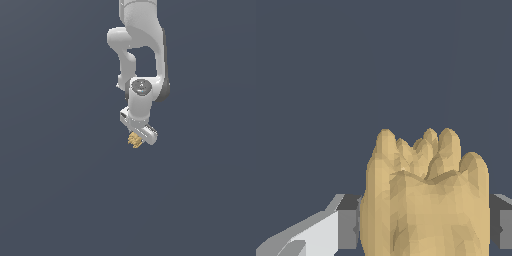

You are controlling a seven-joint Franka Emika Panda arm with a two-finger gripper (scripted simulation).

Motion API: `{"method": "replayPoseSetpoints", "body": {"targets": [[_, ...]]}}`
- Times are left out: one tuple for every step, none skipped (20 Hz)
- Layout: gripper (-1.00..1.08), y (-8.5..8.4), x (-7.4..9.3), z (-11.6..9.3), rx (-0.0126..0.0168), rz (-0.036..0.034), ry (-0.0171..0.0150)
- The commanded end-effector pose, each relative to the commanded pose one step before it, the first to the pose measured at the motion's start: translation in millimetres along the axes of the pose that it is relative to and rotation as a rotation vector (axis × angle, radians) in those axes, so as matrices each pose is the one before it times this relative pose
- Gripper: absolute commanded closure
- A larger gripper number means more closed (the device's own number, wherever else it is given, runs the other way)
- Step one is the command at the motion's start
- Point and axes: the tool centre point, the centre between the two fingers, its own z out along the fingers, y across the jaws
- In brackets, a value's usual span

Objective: Pick up the object and move it to a goal position.

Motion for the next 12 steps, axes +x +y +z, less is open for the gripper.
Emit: {"method": "replayPoseSetpoints", "body": {"targets": [[1.08, -0.82, -0.32, -3.63, 0.00061, -0.00017, 0.00043], [1.08, -0.44, -0.31, -2.57, 0.0, 0.0, 0.0], [1.08, -0.54, -0.38, -3.16, 0.0, 0.0, 0.0], [1.08, -0.64, -0.45, -3.75, 0.0, 0.0, 0.0], [1.08, -0.74, -0.52, -4.33, 0.0, 0.0, 0.0], [1.08, -0.83, -0.58, -4.9, 0.0, 0.0, 0.0], [1.08, -0.93, -0.65, -5.46, 0.0, 0.0, 0.0], [1.08, -1.02, -0.7, -6.01, 0.0, 0.0, 0.0], [1.08, -0.98, -0.56, -6.4, -0.00045, 0.00051, 0.00014], [1.08, -1.19, -0.81, -7.07, 0.0, 0.0, 0.0], [1.08, -1.28, -0.87, -7.58, 0.0, 0.0, 0.0], [1.08, -1.36, -0.91, -8.08, 0.0, 0.0, 0.0]]}}
